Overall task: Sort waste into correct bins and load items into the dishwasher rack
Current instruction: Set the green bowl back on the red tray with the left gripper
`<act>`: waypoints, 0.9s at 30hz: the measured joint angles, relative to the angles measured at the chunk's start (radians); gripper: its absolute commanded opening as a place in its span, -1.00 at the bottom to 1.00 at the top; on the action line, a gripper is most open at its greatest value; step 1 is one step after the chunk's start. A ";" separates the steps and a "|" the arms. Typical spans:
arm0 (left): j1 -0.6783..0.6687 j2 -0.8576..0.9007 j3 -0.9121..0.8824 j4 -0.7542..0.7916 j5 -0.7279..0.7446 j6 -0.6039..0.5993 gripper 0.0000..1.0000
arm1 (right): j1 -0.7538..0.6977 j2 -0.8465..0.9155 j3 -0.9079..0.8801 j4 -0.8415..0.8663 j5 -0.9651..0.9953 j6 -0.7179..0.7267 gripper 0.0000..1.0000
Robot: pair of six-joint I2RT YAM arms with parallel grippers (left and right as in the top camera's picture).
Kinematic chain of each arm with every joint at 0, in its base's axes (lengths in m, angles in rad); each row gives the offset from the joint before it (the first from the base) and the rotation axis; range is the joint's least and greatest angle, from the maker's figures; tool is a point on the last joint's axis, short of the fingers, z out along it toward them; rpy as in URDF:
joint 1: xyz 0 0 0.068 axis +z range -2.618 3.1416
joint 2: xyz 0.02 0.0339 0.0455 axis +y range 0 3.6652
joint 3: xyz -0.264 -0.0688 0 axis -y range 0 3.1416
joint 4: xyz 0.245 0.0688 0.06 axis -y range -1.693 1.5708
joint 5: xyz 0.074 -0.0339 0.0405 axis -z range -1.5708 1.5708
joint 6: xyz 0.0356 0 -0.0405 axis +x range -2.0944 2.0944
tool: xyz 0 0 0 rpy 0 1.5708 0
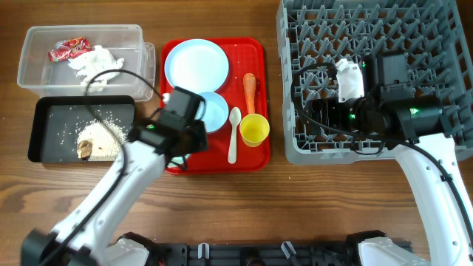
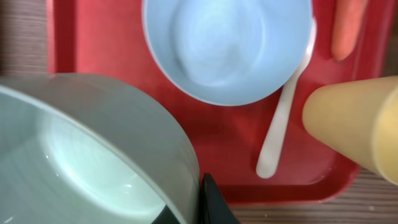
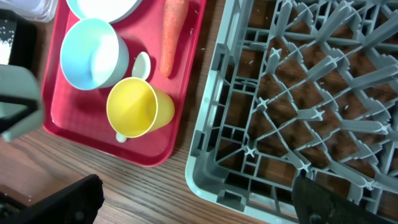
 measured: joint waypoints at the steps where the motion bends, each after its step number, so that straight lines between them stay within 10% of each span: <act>1: -0.021 0.037 -0.001 0.018 -0.011 -0.008 -0.92 | 0.000 0.000 0.000 0.000 0.000 0.000 1.00; 5: -0.066 0.188 -0.001 0.033 -0.033 -0.019 -0.92 | 0.000 0.000 0.000 0.000 0.000 0.000 1.00; 8: -0.068 0.249 -0.002 0.031 -0.039 -0.025 -0.24 | 0.000 0.000 0.000 0.000 0.000 0.000 0.99; 12: -0.067 0.249 -0.002 0.028 -0.041 -0.034 0.14 | 0.000 0.000 0.000 0.000 0.000 0.000 1.00; 27: -0.067 0.228 0.292 -0.098 0.050 0.108 0.79 | 0.000 0.000 0.000 0.000 0.000 0.000 0.99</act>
